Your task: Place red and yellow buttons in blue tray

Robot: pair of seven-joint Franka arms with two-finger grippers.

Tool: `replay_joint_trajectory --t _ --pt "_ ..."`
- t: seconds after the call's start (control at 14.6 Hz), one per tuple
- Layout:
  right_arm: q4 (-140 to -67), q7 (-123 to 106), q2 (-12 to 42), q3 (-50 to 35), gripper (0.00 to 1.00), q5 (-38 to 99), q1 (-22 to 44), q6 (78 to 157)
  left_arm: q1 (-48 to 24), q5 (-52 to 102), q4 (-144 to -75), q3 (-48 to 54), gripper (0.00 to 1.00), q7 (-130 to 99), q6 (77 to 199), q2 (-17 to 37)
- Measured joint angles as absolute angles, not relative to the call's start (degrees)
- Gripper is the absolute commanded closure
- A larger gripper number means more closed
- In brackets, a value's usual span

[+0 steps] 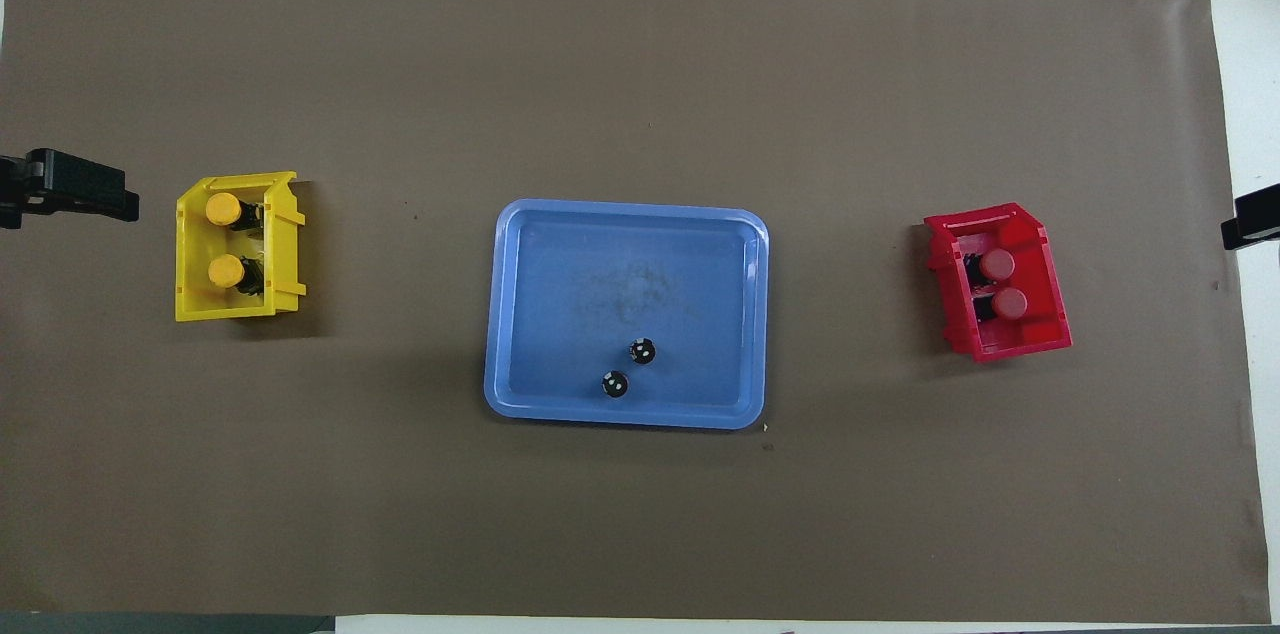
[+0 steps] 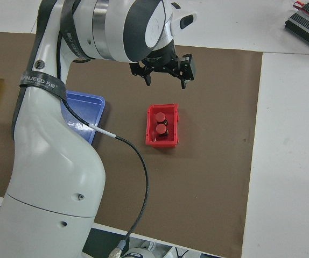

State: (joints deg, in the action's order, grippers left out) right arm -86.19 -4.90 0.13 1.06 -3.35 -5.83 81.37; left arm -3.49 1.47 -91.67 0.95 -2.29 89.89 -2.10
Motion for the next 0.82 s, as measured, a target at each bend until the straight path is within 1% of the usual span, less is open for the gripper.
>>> replay_joint_trajectory --t 0.68,0.82 --pt "-86.7 -4.9 0.1 1.1 0.00 -3.3 -5.7 81.4 -3.5 1.5 -91.7 1.0 0.00 -2.3 89.9 -2.1" --pt "-86.9 -4.9 0.1 0.8 0.00 -3.3 -5.6 82.5 -3.5 1.5 -91.7 1.0 0.00 -2.3 89.9 -2.1"
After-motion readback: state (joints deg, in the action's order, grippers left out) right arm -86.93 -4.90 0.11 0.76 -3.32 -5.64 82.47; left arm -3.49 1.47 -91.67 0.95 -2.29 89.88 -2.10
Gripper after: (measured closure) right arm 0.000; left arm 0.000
